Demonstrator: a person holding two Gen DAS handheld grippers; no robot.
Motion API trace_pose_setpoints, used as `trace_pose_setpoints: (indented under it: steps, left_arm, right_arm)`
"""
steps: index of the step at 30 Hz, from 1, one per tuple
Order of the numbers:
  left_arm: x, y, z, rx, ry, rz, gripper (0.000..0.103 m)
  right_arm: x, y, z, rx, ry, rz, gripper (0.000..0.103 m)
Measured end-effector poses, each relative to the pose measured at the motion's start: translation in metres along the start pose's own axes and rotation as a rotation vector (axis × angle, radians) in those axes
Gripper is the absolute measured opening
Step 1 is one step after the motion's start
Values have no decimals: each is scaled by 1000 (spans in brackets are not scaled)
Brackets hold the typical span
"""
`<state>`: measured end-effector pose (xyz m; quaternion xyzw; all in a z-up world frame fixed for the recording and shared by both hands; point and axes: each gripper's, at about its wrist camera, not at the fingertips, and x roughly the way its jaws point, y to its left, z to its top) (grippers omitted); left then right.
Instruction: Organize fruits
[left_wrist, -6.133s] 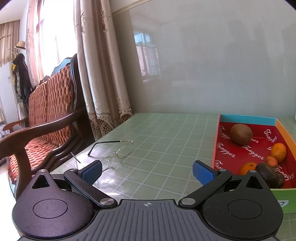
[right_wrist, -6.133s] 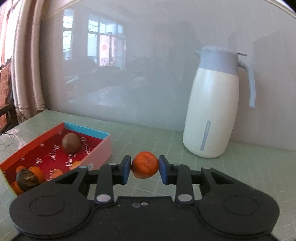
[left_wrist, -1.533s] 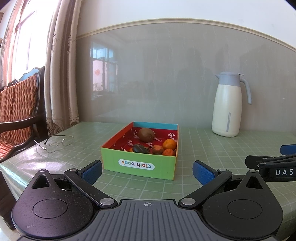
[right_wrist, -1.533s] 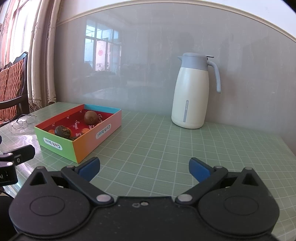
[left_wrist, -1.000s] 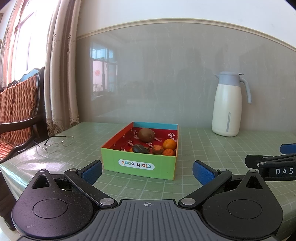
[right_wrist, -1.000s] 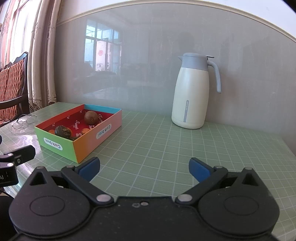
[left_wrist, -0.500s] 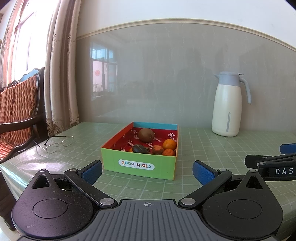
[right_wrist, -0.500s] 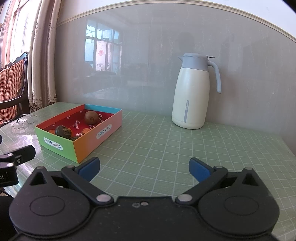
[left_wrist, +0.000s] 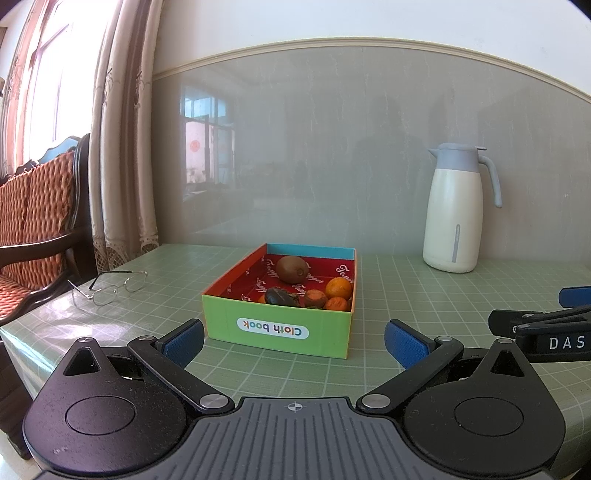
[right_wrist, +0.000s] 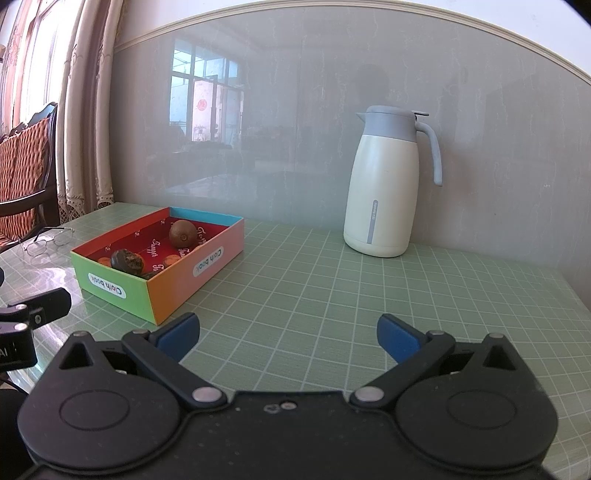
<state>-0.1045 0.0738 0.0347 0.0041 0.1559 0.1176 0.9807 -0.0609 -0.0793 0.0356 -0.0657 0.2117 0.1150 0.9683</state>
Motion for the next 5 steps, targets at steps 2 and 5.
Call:
trace_pose_setpoints:
  steps: [2, 5]
  left_arm:
    - [-1, 0, 0, 3, -8, -8, 103]
    - [-2, -2, 0, 17, -18, -17, 103]
  right_arm:
    - [0, 0, 0, 1, -1, 1, 103]
    - [0, 0, 0, 2, -1, 1, 103]
